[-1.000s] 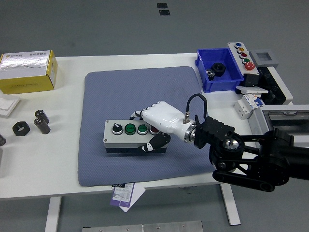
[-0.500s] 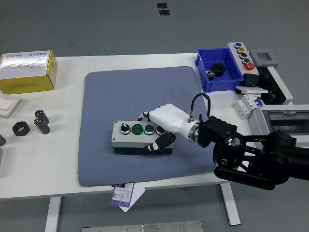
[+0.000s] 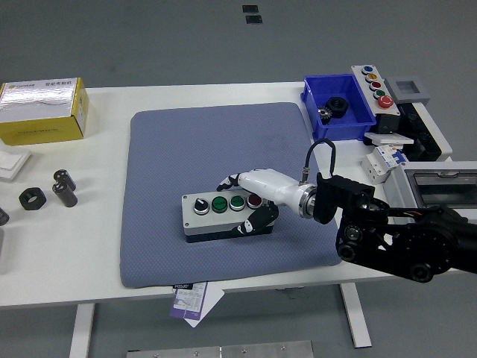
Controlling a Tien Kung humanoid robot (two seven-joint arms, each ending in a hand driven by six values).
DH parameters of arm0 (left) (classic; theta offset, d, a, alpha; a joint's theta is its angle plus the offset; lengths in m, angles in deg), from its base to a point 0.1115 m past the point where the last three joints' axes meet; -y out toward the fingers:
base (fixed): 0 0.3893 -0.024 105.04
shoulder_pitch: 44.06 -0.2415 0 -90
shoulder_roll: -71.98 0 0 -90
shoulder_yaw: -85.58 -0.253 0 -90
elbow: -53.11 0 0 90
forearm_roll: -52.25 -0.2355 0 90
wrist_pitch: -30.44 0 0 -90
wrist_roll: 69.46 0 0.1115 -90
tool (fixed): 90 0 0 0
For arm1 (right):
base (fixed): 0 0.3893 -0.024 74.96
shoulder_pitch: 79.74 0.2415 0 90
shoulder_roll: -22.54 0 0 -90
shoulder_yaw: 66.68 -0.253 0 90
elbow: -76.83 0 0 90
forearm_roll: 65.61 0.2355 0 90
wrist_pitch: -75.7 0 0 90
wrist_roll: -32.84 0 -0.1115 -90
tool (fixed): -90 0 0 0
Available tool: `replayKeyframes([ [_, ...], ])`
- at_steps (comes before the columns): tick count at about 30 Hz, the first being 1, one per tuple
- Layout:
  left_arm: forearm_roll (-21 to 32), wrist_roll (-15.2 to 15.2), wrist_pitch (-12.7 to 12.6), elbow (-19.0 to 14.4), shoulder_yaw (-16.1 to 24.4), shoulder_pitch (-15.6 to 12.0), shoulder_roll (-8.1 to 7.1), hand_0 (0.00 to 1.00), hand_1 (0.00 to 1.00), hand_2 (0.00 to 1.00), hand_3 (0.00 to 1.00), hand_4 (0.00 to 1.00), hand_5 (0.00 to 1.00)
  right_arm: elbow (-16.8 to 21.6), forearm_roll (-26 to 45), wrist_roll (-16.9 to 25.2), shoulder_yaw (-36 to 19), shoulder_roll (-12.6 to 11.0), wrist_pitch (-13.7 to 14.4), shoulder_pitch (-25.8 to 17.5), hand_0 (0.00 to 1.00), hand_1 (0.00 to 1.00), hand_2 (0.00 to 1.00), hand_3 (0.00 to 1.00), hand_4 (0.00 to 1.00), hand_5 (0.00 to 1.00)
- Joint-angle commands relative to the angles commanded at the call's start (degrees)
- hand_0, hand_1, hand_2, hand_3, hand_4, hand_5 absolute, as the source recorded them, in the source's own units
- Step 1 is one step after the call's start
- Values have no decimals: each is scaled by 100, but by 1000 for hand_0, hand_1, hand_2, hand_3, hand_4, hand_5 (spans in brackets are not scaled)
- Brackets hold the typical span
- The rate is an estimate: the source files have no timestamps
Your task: Pick up the button,place it on the desk,press the button,press the button
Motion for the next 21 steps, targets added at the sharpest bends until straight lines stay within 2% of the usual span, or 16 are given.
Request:
replayKeyframes([
  [10, 15, 4, 7, 1, -4, -7, 17, 627, 514, 489, 611, 710, 168, 186, 1412, 310, -541, -199, -509, -85, 959, 894, 928, 946, 734, 182],
  [13, 11, 5, 9, 1, 4, -10, 29, 627, 514, 489, 611, 710, 168, 344, 1745, 350, -765, -298, -481, -134, 959, 894, 928, 946, 734, 182],
  [15, 10, 5, 8, 2, 6, -13, 35, 627, 514, 489, 610, 708, 166, 553, 1534, 237, -898, -396, -241, -166, 961, 893, 929, 948, 740, 198],
  [18, 32, 4, 7, 6, -13, -20, 42, 627, 514, 489, 610, 708, 166, 932, 969, -184, -1151, -618, 37, -187, 961, 893, 929, 948, 740, 198],
  [21, 61, 3, 5, 9, -39, -25, 48, 627, 513, 489, 610, 708, 166, 1348, 378, -716, -1473, -899, -350, -166, 960, 894, 924, 947, 742, 197],
])
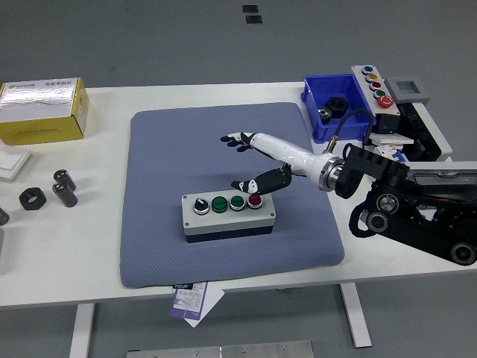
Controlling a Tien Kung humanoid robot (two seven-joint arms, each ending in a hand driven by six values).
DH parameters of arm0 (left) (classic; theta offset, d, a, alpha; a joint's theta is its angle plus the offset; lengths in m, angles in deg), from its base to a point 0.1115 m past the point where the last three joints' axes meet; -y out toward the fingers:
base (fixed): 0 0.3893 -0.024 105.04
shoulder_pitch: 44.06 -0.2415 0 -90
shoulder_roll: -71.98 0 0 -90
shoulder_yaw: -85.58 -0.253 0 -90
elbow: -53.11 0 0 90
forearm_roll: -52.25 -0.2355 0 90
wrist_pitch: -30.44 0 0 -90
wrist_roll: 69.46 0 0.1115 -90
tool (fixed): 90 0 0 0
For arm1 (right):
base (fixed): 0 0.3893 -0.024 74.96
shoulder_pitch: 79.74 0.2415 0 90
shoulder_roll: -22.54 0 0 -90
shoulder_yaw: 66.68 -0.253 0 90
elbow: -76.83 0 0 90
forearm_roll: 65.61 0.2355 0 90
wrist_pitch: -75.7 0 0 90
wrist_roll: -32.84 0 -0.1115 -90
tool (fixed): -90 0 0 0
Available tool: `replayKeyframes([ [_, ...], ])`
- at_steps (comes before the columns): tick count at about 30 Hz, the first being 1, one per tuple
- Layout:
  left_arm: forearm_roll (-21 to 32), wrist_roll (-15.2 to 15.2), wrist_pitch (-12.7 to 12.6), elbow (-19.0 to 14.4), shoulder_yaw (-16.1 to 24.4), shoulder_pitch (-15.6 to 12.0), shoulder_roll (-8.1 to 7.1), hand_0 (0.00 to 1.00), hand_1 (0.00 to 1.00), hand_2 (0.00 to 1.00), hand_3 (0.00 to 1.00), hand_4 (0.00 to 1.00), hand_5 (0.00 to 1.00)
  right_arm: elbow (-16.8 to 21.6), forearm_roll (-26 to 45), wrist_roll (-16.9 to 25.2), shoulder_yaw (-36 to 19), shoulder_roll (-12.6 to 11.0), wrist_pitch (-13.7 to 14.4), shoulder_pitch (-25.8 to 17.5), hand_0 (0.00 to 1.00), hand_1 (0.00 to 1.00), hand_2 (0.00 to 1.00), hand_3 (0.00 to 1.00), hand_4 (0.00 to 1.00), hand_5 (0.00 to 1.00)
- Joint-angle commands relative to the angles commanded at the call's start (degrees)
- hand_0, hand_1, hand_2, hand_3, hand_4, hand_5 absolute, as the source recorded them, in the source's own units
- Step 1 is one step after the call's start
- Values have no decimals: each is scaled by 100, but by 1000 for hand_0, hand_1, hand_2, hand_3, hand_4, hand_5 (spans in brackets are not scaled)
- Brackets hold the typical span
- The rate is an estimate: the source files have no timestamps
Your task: Pick up the button,place it on the desk,press the button,press the button
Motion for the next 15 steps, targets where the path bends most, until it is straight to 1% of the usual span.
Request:
replayKeyframes([
  [3, 13, 0, -2, 2, -16, 0, 3, 627, 513, 489, 610, 708, 166, 416, -372, -536, -340, -265, -598, 46, 960, 894, 924, 947, 742, 197],
  [5, 32, -1, -4, 5, -40, 1, 2, 627, 513, 489, 610, 708, 166, 675, -294, -871, -560, -388, -1045, 101, 960, 894, 924, 947, 742, 197],
  [6, 35, -2, -5, 4, -45, 3, 1, 626, 513, 488, 609, 707, 165, 784, -242, -1038, -646, -430, -1285, 134, 278, 351, 377, 733, 504, 220],
  [8, 43, -2, -6, 5, -55, 9, -2, 626, 513, 488, 609, 707, 165, 784, -168, -1341, -709, -479, -1709, 222, 278, 351, 377, 733, 504, 220],
  [11, 60, -3, -8, 5, -74, 13, -7, 626, 513, 488, 609, 707, 165, 784, -85, -1711, -649, -489, -2244, 330, 278, 351, 377, 733, 504, 220],
  [12, 78, -3, -9, 6, -91, 12, -8, 626, 513, 488, 609, 707, 165, 784, -42, -1830, -605, -478, -2423, 362, 138, 215, 263, 739, 331, 95],
  [15, 156, -4, -8, 10, -164, 0, -9, 626, 513, 488, 609, 707, 165, 784, 73, -2038, -499, -429, -2855, 419, 138, 215, 263, 739, 331, 95],
])
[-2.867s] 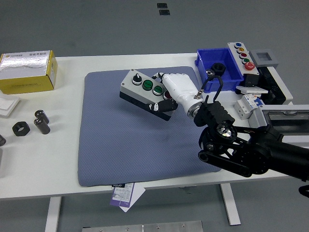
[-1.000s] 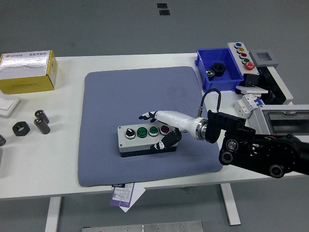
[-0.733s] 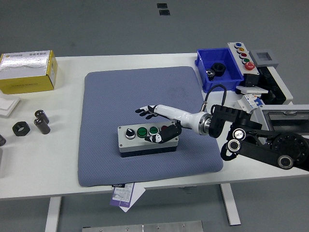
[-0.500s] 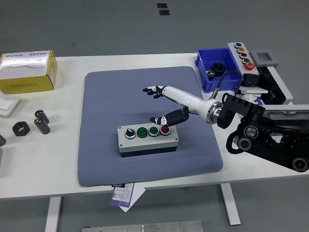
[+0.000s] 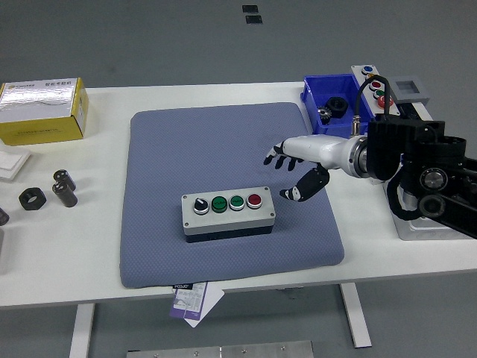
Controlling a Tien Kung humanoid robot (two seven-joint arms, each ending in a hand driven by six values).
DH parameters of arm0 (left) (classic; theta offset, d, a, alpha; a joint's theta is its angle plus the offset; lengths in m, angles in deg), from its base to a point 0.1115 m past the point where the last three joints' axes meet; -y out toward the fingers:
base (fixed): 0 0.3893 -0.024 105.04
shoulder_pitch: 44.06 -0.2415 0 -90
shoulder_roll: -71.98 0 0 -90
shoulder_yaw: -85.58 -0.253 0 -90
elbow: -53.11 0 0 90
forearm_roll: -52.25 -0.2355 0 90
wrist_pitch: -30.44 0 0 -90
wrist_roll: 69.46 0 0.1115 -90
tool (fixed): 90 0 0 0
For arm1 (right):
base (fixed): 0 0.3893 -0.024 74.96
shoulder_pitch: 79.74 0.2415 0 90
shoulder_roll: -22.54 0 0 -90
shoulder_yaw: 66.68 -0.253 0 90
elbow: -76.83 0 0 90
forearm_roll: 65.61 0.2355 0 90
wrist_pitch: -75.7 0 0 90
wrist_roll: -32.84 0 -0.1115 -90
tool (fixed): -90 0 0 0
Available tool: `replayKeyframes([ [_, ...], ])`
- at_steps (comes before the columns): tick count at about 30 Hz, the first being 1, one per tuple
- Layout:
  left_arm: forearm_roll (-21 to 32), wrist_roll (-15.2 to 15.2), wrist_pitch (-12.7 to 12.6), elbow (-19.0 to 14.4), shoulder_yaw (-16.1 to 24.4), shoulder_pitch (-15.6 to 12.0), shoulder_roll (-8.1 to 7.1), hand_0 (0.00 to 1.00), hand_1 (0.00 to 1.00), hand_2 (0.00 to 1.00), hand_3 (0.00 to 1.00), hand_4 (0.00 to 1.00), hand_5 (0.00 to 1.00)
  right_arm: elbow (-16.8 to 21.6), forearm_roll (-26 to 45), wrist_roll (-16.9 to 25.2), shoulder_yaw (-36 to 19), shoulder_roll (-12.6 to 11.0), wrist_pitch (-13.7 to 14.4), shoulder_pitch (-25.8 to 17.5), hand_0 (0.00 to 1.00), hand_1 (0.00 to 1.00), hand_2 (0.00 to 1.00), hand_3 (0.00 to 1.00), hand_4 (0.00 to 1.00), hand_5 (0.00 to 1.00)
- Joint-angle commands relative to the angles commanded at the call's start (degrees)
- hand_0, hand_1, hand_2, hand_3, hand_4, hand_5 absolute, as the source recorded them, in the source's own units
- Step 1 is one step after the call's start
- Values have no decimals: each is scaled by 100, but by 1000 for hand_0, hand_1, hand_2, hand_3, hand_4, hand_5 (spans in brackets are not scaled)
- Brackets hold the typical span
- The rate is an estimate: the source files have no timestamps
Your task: Pick up the button,place it on the desk,press the button,press the button
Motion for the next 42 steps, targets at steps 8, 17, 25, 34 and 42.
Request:
replayKeyframes([
  [8, 124, 5, 1, 10, -115, -6, -2, 626, 512, 487, 609, 706, 164, -32, 121, 0, 165, 167, -477, 20, 103, 151, 242, 763, 301, 44],
  [17, 147, 9, 3, 13, -121, -22, 15, 626, 512, 488, 608, 704, 163, -322, 119, 77, 181, 434, -337, -39, 50, 107, 221, 770, 307, 43],
  [25, 141, 13, 3, 11, -121, -14, 23, 625, 512, 488, 607, 703, 162, -711, 65, 140, 187, 655, -191, -35, 47, 104, 216, 772, 301, 51],
  [34, 144, 9, 1, 13, -121, -8, 14, 625, 511, 488, 607, 703, 162, -1006, 21, 151, 309, 796, -91, -56, 42, 98, 211, 770, 300, 51],
  [42, 156, 13, -1, 14, -121, -17, 13, 625, 511, 488, 606, 703, 161, -1017, -36, 205, 377, 823, 64, -89, 43, 97, 210, 766, 298, 52],
])
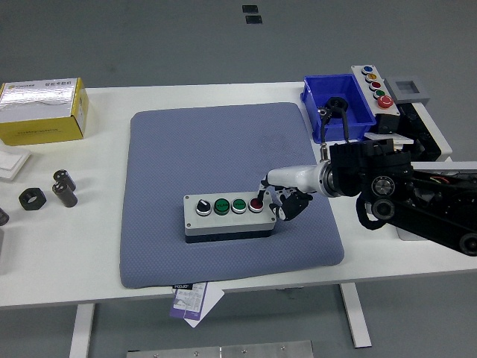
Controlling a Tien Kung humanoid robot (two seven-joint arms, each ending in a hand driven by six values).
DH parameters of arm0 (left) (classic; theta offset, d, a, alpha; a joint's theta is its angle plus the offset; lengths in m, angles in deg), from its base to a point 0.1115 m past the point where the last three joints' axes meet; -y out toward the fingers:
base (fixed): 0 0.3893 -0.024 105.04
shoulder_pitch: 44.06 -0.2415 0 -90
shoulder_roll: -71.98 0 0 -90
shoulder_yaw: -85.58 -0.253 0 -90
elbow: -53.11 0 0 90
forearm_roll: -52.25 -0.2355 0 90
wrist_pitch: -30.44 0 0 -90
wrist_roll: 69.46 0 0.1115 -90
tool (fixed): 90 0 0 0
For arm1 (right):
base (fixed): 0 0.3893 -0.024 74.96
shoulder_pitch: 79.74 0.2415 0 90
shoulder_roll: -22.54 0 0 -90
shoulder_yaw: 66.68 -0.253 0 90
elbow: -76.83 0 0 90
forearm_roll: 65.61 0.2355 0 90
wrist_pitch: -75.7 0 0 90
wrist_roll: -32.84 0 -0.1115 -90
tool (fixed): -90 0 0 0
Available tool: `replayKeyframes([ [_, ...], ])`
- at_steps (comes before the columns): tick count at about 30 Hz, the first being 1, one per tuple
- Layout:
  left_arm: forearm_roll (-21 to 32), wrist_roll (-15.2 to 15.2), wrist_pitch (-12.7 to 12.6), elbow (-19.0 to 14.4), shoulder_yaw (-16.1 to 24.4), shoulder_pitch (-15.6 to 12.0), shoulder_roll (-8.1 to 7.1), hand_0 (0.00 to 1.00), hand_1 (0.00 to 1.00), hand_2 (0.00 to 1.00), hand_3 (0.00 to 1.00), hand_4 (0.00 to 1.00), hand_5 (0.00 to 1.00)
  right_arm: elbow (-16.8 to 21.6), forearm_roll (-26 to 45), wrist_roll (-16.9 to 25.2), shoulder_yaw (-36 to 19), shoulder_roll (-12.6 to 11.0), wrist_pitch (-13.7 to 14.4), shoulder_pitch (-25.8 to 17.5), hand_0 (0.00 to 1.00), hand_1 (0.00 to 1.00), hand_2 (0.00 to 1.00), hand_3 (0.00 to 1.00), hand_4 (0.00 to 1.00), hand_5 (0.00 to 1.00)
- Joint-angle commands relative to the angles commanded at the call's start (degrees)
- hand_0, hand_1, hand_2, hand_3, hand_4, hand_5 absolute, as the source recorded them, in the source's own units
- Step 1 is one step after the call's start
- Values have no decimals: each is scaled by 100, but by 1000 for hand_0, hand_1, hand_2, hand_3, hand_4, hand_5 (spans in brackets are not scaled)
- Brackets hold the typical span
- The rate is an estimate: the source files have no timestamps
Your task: Pick up the button,place it on the desk,press the button,press the button
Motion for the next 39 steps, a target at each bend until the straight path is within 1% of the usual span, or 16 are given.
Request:
replayKeyframes([
  [3, 0, 3, -1, 1, 7, -7, 2, 625, 511, 488, 605, 703, 160, 133, 187, 139, -291, -139, -2, -45, 43, 95, 209, 764, 296, 54],
  [9, 21, 4, -1, 4, 7, -29, 7, 625, 511, 488, 605, 703, 159, 465, 901, 496, -1161, -546, -345, -405, 44, 96, 208, 759, 298, 55],
  [11, 34, 6, -2, 6, 3, -29, 10, 625, 511, 488, 605, 703, 159, 475, 995, 664, -1465, -596, -234, -617, 44, 96, 208, 759, 298, 55],
  [14, 10, 2, -2, 6, 35, -31, 17, 625, 511, 488, 605, 703, 159, 341, 709, 1013, -1789, -536, 216, -953, 44, 96, 208, 759, 298, 55],
  [15, 17, 1, -1, 6, 27, -32, 22, 625, 511, 488, 604, 703, 158, 220, 550, 1173, -1817, -449, 456, -1084, 54, 111, 220, 756, 384, 77],
  [17, 1, 0, -2, 5, 49, -39, 36, 625, 511, 488, 604, 703, 158, -48, 295, 1517, -1827, -240, 903, -1345, 54, 111, 220, 756, 384, 77],
  [20, -73, -2, 1, 0, 115, -41, 65, 625, 511, 488, 604, 703, 158, -481, 553, 2158, -1923, 97, 1591, -1749, 54, 111, 220, 756, 384, 77],
  [21, -98, -3, 0, -2, 138, -41, 72, 625, 511, 488, 604, 703, 159, -605, 676, 2363, -1961, 187, 1797, -1869, 220, 299, 504, 747, 727, 240],
  [23, -135, -5, 0, -1, 164, -42, 81, 625, 511, 488, 604, 703, 159, -878, 982, 2810, -2051, 361, 2244, -2143, 220, 299, 504, 747, 727, 240],
  [26, -163, -7, -1, 1, 186, -38, 76, 625, 511, 488, 604, 703, 159, -1226, 1445, 3480, -2099, 476, 2915, -2501, 220, 299, 504, 747, 727, 240],
  [27, -169, -7, -2, 2, 190, -36, 74, 625, 512, 488, 605, 703, 159, -1299, 1583, 3684, -2106, 490, 3113, -2595, 759, 742, 779, 822, 841, 479],
  [29, -194, -8, -3, 1, 206, -30, 69, 625, 512, 488, 605, 703, 159, -1383, 1870, 4095, -2138, 509, 3500, -2764, 759, 742, 779, 822, 841, 479],
  [32, -229, -9, -3, -3, 236, -22, 69, 625, 512, 488, 605, 703, 159, -1398, 2214, 4586, -2204, 512, 3943, -2921, 759, 742, 779, 822, 841, 479],
  [33, -240, -10, -3, -5, 245, -19, 70, 625, 511, 488, 604, 703, 159, -1393, 2300, 4741, -2220, 510, 4085, -2959, 865, 835, 856, 863, 942, 659],
  [38, -253, -12, -2, -9, 246, -3, 63, 625, 511, 488, 604, 703, 159, -1344, 2307, 5275, -2266, 500, 4625, -3028, 865, 835, 856, 863, 942, 659],
  [39, -251, -12, -4, -7, 244, 5, 56, 625, 511, 488, 604, 703, 159, -1320, 2249, 5315, -2282, 497, 4706, -3039, 893, 870, 888, 885, 961, 701],
])
